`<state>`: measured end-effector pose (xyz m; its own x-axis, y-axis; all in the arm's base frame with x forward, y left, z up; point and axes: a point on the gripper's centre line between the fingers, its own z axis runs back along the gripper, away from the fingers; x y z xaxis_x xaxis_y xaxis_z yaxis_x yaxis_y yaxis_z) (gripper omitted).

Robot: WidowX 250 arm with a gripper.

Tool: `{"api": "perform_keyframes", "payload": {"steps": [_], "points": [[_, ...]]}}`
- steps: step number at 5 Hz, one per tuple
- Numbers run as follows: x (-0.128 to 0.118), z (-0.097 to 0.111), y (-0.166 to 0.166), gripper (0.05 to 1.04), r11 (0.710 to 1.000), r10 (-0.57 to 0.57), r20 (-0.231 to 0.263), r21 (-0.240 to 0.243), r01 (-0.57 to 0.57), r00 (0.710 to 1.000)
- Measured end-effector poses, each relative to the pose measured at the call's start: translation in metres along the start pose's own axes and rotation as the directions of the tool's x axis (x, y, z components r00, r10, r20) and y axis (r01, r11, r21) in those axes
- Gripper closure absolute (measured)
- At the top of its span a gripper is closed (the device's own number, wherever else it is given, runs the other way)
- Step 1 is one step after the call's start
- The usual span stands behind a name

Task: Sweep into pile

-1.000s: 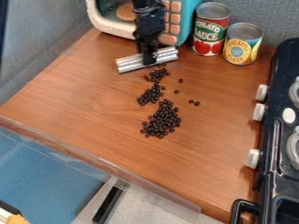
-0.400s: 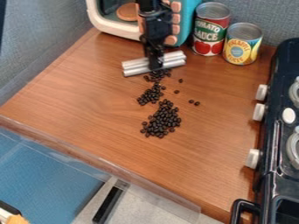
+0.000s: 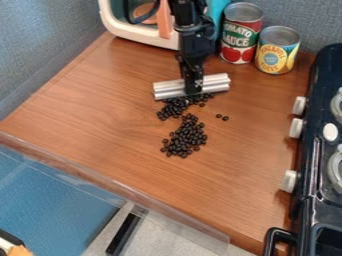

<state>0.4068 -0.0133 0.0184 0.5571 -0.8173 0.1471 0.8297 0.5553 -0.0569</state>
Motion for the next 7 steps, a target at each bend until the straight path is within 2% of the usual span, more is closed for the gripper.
{"api": "perform_keyframes", "payload": {"steps": [1,4,6,7], "points": [[0.0,0.0,-0.012,0.716,1.0,-0.017,0.011,-0.008,0.017,1.0],[0.002,-0.001,-0.048,0.716,0.995,-0.101,0.0,-0.027,0.101,0.995],[0.007,0.002,-0.048,0.716,0.995,-0.095,0.011,-0.028,0.095,0.995],[0.006,0.014,-0.03,0.716,0.999,-0.047,0.049,0.002,0.047,0.998]]}}
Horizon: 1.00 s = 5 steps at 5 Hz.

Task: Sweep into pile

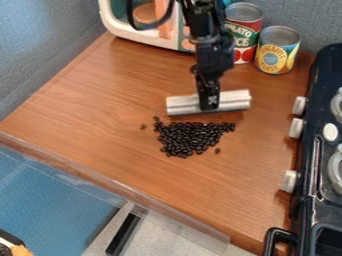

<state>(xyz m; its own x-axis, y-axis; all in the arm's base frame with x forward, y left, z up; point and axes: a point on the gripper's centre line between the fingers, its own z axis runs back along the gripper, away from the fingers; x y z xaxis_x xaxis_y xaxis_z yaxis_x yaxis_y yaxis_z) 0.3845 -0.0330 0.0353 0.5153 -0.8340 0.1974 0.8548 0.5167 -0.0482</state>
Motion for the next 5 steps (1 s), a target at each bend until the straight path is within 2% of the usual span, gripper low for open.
{"api": "perform_keyframes", "payload": {"steps": [1,2,3,5], "points": [[-0.008,0.016,0.016,0.716,0.998,0.06,0.025,0.03,-0.061,0.998],[-0.024,0.028,0.026,0.716,0.989,0.133,0.019,0.061,-0.134,0.991],[-0.051,0.027,0.029,0.716,0.98,0.196,-0.022,0.043,-0.195,0.98],[-0.085,0.034,0.02,0.716,0.95,0.311,-0.055,0.001,-0.311,0.949]]}}
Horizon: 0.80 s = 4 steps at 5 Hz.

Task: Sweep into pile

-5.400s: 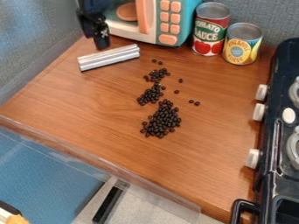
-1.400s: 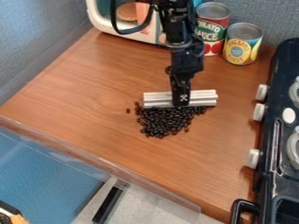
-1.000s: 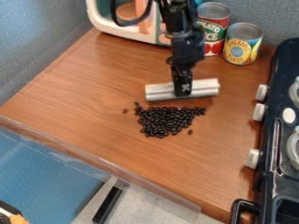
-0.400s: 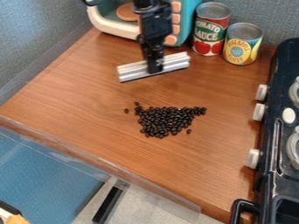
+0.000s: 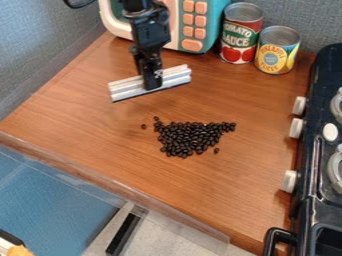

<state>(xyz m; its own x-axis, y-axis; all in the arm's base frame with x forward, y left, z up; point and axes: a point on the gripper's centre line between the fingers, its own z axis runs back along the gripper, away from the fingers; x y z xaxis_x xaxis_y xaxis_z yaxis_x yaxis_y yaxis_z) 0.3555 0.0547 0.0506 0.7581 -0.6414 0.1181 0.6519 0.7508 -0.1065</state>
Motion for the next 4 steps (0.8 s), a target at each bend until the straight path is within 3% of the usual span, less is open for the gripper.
{"api": "perform_keyframes", "payload": {"steps": [1,2,3,4], "points": [[-0.017,-0.015,-0.009,0.716,0.997,0.07,-0.057,-0.021,-0.071,0.996],[-0.027,-0.012,-0.012,0.716,0.989,0.143,-0.065,0.032,-0.142,0.987],[-0.041,-0.022,-0.017,0.716,0.961,0.276,-0.067,0.038,-0.274,0.959],[-0.046,-0.016,-0.016,0.716,0.944,0.325,-0.025,0.074,-0.323,0.945]]}}
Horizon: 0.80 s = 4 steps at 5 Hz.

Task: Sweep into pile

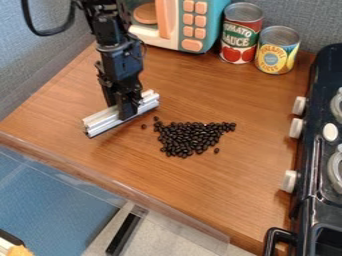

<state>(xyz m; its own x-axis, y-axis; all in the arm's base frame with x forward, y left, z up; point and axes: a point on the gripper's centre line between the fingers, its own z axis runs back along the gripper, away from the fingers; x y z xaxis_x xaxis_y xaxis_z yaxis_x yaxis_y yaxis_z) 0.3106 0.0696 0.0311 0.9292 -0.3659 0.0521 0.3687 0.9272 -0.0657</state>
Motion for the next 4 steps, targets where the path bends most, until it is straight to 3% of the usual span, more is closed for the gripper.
{"api": "perform_keyframes", "payload": {"steps": [1,2,3,4], "points": [[0.001,0.0,0.008,0.716,0.998,0.052,0.032,0.026,-0.053,0.998],[-0.001,0.002,0.015,0.716,0.994,0.102,0.046,0.022,-0.103,0.994],[0.001,0.002,0.021,0.716,0.992,0.109,0.067,0.059,-0.113,0.992],[0.001,-0.003,0.024,0.716,0.991,0.114,0.064,0.064,-0.118,0.991]]}}
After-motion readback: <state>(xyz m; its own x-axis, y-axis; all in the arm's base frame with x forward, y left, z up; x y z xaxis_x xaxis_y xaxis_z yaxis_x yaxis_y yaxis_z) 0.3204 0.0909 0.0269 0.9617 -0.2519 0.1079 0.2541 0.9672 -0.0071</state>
